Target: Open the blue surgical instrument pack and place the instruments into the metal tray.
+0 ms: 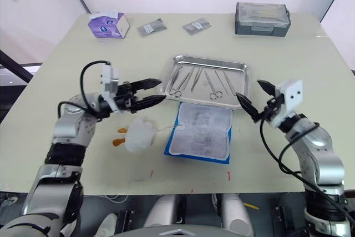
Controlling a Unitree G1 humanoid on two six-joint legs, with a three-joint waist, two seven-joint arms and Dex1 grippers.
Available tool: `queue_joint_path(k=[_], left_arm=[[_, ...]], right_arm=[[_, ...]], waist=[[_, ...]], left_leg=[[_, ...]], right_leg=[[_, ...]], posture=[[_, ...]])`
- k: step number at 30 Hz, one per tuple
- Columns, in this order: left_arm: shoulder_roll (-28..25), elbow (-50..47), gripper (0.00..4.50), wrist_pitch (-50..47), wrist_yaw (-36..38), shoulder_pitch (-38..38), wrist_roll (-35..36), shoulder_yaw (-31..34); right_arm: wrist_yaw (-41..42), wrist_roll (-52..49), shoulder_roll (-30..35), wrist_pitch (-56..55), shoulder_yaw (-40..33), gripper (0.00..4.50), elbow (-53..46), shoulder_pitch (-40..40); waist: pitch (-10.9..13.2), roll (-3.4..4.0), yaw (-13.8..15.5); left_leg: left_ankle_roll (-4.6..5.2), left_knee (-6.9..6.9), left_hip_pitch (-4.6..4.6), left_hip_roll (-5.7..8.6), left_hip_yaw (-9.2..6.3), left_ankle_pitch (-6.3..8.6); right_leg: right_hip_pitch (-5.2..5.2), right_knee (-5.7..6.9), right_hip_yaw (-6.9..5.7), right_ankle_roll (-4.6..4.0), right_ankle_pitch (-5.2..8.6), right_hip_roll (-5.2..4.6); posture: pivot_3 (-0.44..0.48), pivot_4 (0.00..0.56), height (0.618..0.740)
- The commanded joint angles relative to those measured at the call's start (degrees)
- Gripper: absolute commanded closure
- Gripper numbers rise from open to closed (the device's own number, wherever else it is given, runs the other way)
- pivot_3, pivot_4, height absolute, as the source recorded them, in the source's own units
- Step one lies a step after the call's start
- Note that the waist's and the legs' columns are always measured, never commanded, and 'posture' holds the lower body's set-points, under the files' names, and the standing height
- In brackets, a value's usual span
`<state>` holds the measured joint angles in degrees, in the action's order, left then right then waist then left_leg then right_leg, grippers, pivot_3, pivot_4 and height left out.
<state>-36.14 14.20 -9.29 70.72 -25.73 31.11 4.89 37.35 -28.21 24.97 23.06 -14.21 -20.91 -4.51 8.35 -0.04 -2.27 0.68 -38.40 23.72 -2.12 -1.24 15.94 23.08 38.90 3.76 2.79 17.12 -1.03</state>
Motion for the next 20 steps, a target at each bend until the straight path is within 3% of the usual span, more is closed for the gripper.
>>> queue_joint_path(k=[1, 12, 20], left_arm=[[-3.64, -6.46, 1.39, -2.03, -2.57, 6.57, 1.72, 6.63], [-7.2, -8.68, 1.39, -2.39, -10.39, 25.6, -0.29, 20.2], [-5.43, -11.84, 1.39, 2.51, -7.47, 41.52, -0.29, 24.58]], right_arm=[[3.94, -2.93, 2.15, -3.73, -4.9, 0.03, -2.93, 6.63], [11.81, -4.27, 5.15, -10.2, -12.86, 0.03, -1.4, 25.28], [18.05, -5.61, 5.03, -15.99, -17.45, 0.03, 4.32, 33.34]], waist=[[0.01, 0.0, 0.12], [0.03, -0.06, 0.11], [0.25, -0.41, 0.12]], left_leg=[[-0.04, -0.01, -0.01, -0.02, -0.01, -0.02], [-0.09, -0.01, -0.22, -0.01, -0.05, -0.05], [-0.1, 0.15, -0.98, -0.08, 0.22, -0.02]], right_leg=[[-0.01, 0.03, 0.0, 0.0, 0.0, -0.03], [-0.23, 0.04, -0.04, -0.01, -0.02, -0.04], [-0.85, -0.05, 0.17, -0.04, 0.02, -0.15]], posture=[[0.0, 0.15, 0.738], [0.0, 0.15, 0.738], [0.0, 0.15, 0.738]])
